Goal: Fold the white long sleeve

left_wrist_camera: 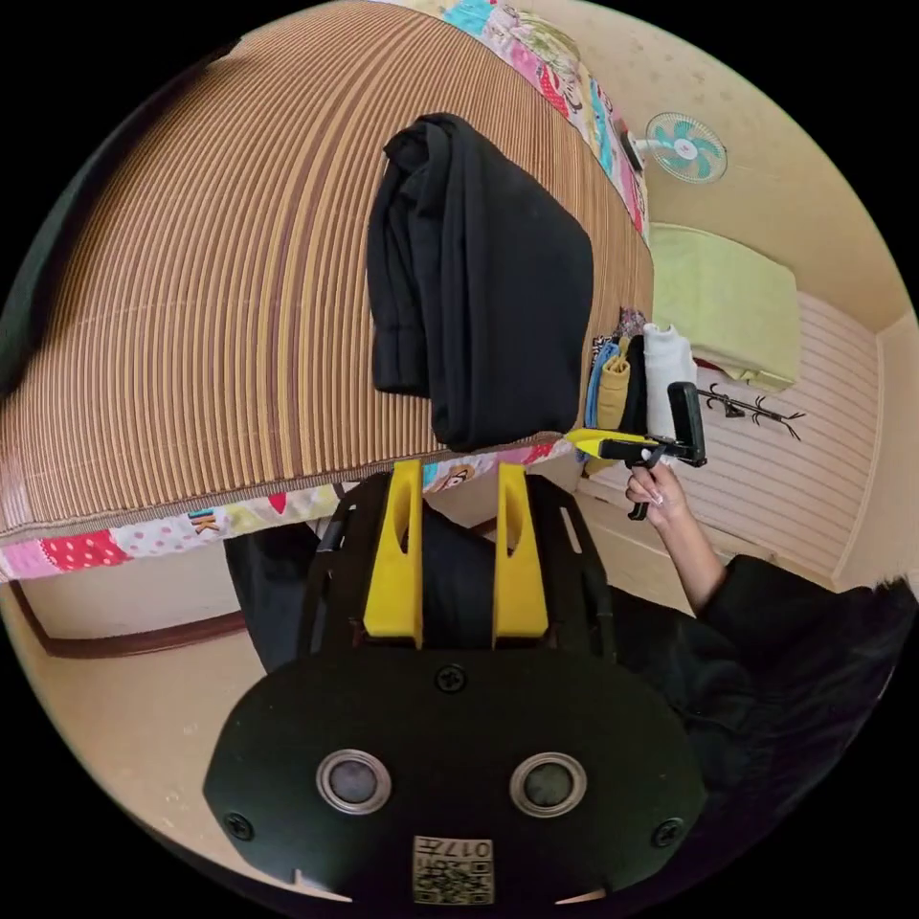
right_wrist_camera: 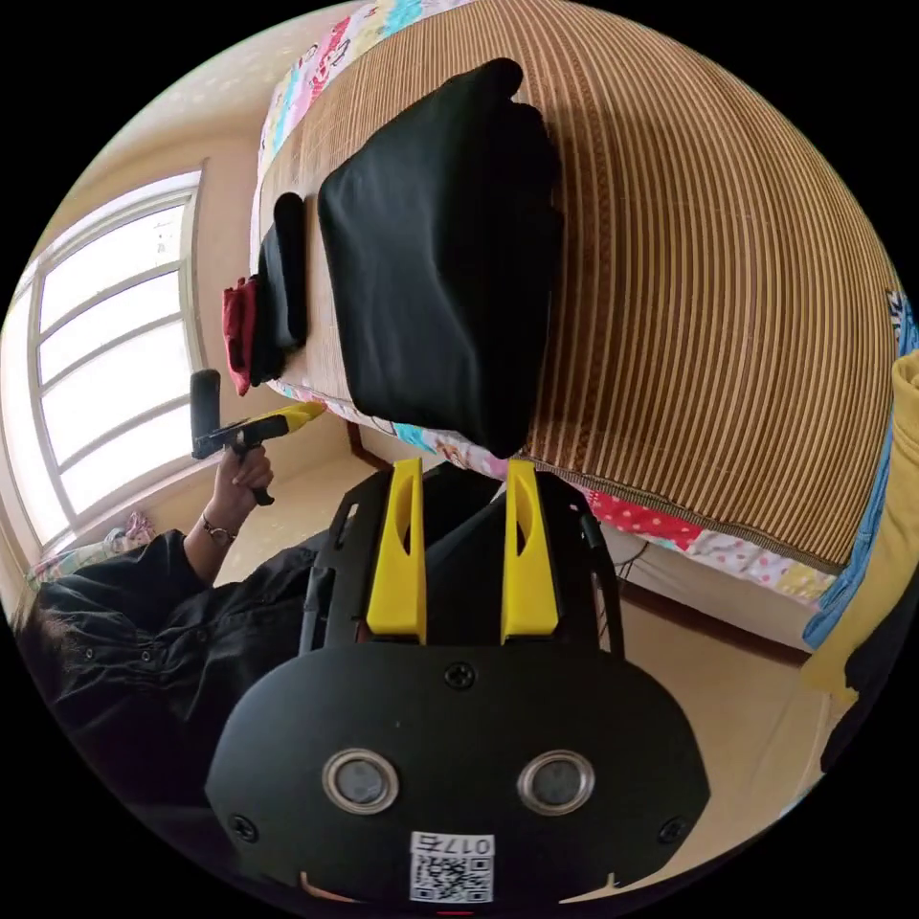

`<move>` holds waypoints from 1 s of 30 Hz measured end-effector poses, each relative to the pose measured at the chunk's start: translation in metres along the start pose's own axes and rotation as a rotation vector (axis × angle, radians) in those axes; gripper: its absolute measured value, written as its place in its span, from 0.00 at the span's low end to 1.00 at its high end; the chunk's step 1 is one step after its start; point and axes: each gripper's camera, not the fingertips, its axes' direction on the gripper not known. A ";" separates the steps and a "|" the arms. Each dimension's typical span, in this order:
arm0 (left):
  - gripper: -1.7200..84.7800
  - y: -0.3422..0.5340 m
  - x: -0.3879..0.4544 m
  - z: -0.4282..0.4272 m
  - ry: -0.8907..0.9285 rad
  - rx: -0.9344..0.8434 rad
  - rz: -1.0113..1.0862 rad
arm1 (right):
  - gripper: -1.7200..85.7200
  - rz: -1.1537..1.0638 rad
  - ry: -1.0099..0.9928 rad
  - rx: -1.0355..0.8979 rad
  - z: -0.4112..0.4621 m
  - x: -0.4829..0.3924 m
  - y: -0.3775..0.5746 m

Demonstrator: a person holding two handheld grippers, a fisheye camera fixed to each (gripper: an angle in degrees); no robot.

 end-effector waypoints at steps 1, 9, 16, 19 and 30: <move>0.17 -0.016 -0.006 -0.011 0.020 0.047 -0.022 | 0.17 0.026 -0.044 0.061 -0.008 0.004 -0.010; 0.17 -0.179 -0.017 0.000 0.011 -0.004 -0.016 | 0.21 0.016 -0.116 0.030 0.035 -0.020 -0.133; 0.14 -0.224 0.047 0.025 -0.005 -0.071 0.003 | 0.14 0.024 -0.073 0.121 0.002 -0.045 -0.105; 0.13 -0.239 0.102 0.076 0.028 -0.146 0.056 | 0.14 0.066 0.126 0.164 -0.035 -0.043 -0.073; 0.12 -0.270 0.225 0.196 0.118 -0.242 0.031 | 0.10 -0.020 0.861 0.487 -0.081 -0.141 -0.028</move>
